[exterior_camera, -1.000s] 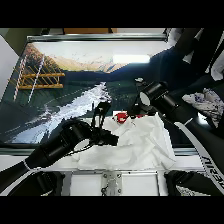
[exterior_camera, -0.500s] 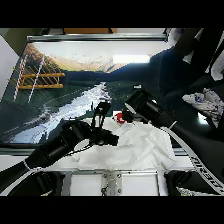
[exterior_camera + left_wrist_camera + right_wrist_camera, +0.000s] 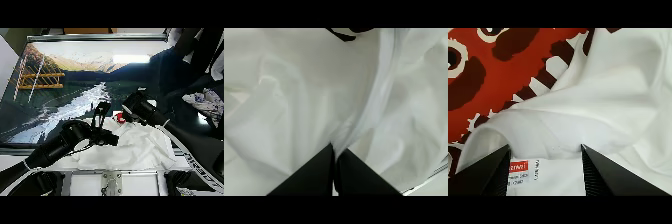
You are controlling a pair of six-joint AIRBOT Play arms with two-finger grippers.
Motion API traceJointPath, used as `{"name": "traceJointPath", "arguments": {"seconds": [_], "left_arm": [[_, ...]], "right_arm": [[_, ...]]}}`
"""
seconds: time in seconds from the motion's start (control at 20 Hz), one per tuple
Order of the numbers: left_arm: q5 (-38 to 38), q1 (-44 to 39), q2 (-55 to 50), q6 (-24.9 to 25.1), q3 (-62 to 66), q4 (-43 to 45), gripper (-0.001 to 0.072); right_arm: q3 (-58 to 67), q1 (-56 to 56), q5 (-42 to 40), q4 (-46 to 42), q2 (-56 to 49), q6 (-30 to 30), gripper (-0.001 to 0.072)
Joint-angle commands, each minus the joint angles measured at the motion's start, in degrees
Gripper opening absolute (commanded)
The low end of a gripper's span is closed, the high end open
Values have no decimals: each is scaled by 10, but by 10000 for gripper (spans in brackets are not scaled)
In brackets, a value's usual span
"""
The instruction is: Fold the clothes and pants, and hang the long-sleeved shirts on hangers.
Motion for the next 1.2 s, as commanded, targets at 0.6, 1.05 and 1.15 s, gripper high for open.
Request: {"name": "traceJointPath", "arguments": {"seconds": [0.6,1.05,1.15], "left_arm": [[1,5,11,21,0,5,16],[-5,43,124,31,1,-2,16],[-12,39,120,31,11,-2,15]], "right_arm": [[0,0,90,-48,-14,-216,25],[77,0,153,4,222,-363,24],[77,0,193,37,257,-362,24]]}}
